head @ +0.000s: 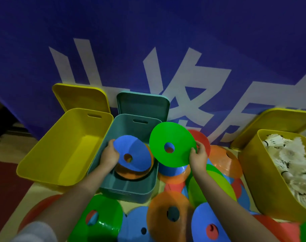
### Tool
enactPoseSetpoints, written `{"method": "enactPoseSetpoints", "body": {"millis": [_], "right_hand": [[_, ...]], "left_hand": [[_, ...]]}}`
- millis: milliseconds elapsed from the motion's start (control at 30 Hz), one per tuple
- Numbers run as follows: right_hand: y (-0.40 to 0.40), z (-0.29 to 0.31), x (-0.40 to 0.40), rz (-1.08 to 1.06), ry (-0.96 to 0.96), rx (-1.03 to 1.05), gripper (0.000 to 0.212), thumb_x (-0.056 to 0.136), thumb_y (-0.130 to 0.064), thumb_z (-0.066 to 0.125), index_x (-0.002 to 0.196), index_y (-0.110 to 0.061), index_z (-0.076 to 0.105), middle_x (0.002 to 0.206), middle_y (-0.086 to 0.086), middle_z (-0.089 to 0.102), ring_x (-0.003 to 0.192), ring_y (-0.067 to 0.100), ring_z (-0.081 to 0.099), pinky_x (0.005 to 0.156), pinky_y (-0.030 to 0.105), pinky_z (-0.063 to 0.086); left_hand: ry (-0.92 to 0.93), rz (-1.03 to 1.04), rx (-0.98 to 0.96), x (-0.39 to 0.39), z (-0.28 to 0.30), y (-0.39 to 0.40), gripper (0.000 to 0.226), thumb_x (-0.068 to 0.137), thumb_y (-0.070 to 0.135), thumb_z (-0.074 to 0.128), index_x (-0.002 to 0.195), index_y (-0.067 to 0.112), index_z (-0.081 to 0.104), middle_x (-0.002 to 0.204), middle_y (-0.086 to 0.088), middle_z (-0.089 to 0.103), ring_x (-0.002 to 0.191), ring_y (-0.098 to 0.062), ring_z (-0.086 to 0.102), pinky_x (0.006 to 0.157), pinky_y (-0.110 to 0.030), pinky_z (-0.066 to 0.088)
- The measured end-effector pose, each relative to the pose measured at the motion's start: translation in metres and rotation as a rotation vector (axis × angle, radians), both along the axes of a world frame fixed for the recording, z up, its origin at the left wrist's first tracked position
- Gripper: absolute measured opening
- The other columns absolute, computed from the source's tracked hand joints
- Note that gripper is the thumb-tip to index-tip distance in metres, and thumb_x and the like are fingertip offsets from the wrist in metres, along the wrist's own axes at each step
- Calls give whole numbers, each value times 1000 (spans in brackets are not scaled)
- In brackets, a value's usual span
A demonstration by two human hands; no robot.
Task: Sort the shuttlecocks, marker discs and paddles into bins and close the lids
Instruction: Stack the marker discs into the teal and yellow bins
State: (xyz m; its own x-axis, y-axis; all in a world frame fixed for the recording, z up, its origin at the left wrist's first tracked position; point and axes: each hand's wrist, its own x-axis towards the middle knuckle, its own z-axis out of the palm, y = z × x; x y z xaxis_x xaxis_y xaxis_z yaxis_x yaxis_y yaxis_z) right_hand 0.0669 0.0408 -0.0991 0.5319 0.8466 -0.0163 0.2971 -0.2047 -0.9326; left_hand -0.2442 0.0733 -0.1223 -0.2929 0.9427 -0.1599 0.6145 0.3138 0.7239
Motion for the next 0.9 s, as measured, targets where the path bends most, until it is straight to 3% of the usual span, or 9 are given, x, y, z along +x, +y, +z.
{"method": "enactPoseSetpoints", "body": {"millis": [167, 333, 400, 500, 633, 733, 800, 833, 900], "right_hand": [[-2, 12, -16, -36, -15, 62, 42, 91, 6, 43, 130, -6, 47, 102, 2, 57, 68, 1, 49, 62, 21, 36], [1, 15, -28, -27, -62, 58, 45, 90, 4, 44, 132, -11, 46, 98, 1, 61, 62, 9, 51, 59, 28, 40], [1, 20, -38, 8, -73, 73, 47, 90, 4, 44, 133, -13, 45, 95, -3, 59, 62, 11, 52, 55, 23, 40], [2, 29, -52, 106, -99, 103, 51, 88, 5, 44, 136, -12, 42, 108, -2, 57, 82, 16, 55, 67, 26, 41], [10, 37, -72, 250, -220, 88, 58, 86, 7, 44, 141, -12, 39, 109, 6, 61, 82, 22, 58, 69, 33, 44], [24, 37, -92, 356, -351, 56, 59, 86, 6, 42, 141, -13, 40, 117, 14, 64, 97, 33, 61, 79, 36, 46], [34, 35, -106, 431, -427, -21, 62, 87, 0, 40, 145, -22, 34, 129, 8, 58, 108, 32, 59, 85, 38, 48], [37, 34, -113, 474, -472, -87, 65, 87, -4, 39, 147, -28, 28, 133, 6, 53, 111, 32, 58, 85, 43, 48], [41, 30, -126, 561, -607, -237, 70, 87, -6, 39, 150, -28, 17, 135, 8, 45, 113, 34, 55, 78, 40, 41]], "left_hand": [[-4, -73, -114, -3, -37, 18, 37, 90, 9, 52, 126, 6, 46, 123, -21, 60, 108, -38, 58, 88, -43, 47], [36, -124, -224, -1, -36, 23, 60, 88, 7, 50, 144, 1, 28, 136, -23, 49, 119, -40, 51, 93, -43, 44], [43, -139, -159, 4, -22, 21, 66, 91, 8, 51, 149, 3, 21, 147, -23, 35, 132, -39, 38, 104, -42, 35], [16, -148, 181, 1, 13, 12, 57, 91, 7, 52, 146, 6, 33, 148, -19, 33, 135, -33, 34, 111, -41, 30], [110, -138, 544, -26, 54, 2, 49, 89, 1, 51, 137, 8, 46, 134, -14, 48, 121, -31, 47, 100, -39, 39], [215, -141, 325, -44, 55, 2, 57, 94, 12, 49, 148, 12, 29, 132, -19, 49, 117, -36, 48, 94, -45, 43], [223, -207, 100, -49, 42, -2, 60, 99, 18, 43, 152, 15, 15, 98, -22, 60, 89, -36, 57, 71, -41, 47], [227, -243, 33, -51, 36, -5, 60, 100, 18, 40, 152, 17, 12, 78, -18, 57, 73, -33, 55, 59, -37, 41], [231, -256, 2, -53, 28, -9, 60, 100, 17, 39, 153, 20, 10, 62, -8, 47, 58, -27, 48, 51, -34, 29]]}}
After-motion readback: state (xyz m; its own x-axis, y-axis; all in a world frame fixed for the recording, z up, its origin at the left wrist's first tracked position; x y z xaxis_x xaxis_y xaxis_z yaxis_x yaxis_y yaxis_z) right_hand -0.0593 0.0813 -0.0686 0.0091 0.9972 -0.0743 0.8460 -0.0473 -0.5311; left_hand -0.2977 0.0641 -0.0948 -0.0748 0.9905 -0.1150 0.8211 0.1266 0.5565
